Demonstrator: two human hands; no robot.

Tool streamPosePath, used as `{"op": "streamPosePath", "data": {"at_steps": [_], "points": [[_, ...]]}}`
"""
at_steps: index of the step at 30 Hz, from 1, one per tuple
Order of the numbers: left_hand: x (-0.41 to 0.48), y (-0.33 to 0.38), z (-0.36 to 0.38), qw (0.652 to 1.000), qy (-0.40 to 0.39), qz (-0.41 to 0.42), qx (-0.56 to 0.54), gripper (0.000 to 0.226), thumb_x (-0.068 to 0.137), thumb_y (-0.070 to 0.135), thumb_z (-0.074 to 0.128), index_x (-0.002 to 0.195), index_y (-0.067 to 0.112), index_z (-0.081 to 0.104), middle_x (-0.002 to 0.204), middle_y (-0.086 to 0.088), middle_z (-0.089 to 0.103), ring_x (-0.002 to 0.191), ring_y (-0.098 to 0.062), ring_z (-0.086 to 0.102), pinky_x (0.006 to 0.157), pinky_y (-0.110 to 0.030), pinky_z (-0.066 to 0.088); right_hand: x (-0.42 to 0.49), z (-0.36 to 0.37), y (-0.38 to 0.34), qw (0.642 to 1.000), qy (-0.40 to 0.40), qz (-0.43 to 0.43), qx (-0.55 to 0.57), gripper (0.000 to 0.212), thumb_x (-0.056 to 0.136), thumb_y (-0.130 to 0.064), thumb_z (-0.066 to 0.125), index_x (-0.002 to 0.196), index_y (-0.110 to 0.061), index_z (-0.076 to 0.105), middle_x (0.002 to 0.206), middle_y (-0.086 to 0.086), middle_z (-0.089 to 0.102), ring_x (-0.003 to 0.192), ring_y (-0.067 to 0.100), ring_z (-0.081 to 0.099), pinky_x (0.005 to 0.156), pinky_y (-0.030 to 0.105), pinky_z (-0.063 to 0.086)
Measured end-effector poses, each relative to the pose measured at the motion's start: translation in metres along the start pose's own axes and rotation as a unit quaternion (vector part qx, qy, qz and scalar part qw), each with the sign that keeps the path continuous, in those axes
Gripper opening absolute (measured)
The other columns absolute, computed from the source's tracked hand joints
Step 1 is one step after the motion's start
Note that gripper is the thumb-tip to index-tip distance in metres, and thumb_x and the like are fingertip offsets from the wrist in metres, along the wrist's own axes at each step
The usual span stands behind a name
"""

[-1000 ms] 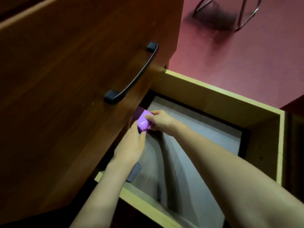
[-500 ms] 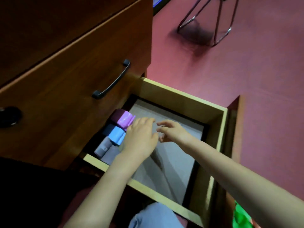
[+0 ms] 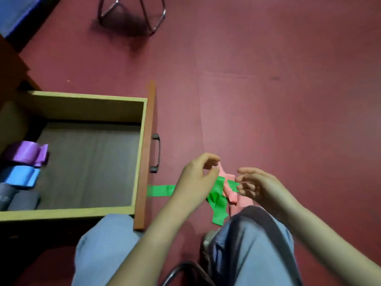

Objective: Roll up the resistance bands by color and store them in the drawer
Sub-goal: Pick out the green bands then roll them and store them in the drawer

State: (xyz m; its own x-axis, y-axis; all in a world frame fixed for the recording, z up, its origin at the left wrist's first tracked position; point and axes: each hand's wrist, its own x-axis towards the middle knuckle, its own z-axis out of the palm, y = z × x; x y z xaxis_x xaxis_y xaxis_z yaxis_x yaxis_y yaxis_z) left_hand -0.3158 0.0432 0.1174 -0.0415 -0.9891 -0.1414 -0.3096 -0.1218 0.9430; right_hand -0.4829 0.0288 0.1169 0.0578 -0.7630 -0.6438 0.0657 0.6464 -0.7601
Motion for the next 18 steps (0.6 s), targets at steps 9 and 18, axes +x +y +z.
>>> {"op": "streamPosePath", "data": {"at_steps": [9,18], "points": [[0.055,-0.064,0.07,0.995,-0.065,-0.078,0.0,0.02,0.084,-0.002,0.05,0.098,0.005,0.062,0.087,0.0,0.06,0.08,-0.011,0.053,0.069,-0.003,0.037,0.074,-0.069,0.049,0.997,0.059,0.052,0.025,0.024,0.086,0.005,0.043,0.082,-0.012,0.059,0.057,0.0,0.064,0.046,0.009,0.058,0.05,0.017,0.052],[0.103,-0.182,0.13,0.973,-0.074,-0.219,-0.026,0.018,0.083,-0.005,0.052,0.099,-0.003,0.061,0.068,0.006,0.053,0.049,0.015,0.05,0.055,0.0,0.037,0.186,-0.099,0.137,0.988,0.114,0.095,-0.034,0.026,0.085,0.009,0.042,0.075,-0.012,0.052,0.065,0.01,0.054,0.035,0.005,0.049,0.044,0.016,0.044]]}}
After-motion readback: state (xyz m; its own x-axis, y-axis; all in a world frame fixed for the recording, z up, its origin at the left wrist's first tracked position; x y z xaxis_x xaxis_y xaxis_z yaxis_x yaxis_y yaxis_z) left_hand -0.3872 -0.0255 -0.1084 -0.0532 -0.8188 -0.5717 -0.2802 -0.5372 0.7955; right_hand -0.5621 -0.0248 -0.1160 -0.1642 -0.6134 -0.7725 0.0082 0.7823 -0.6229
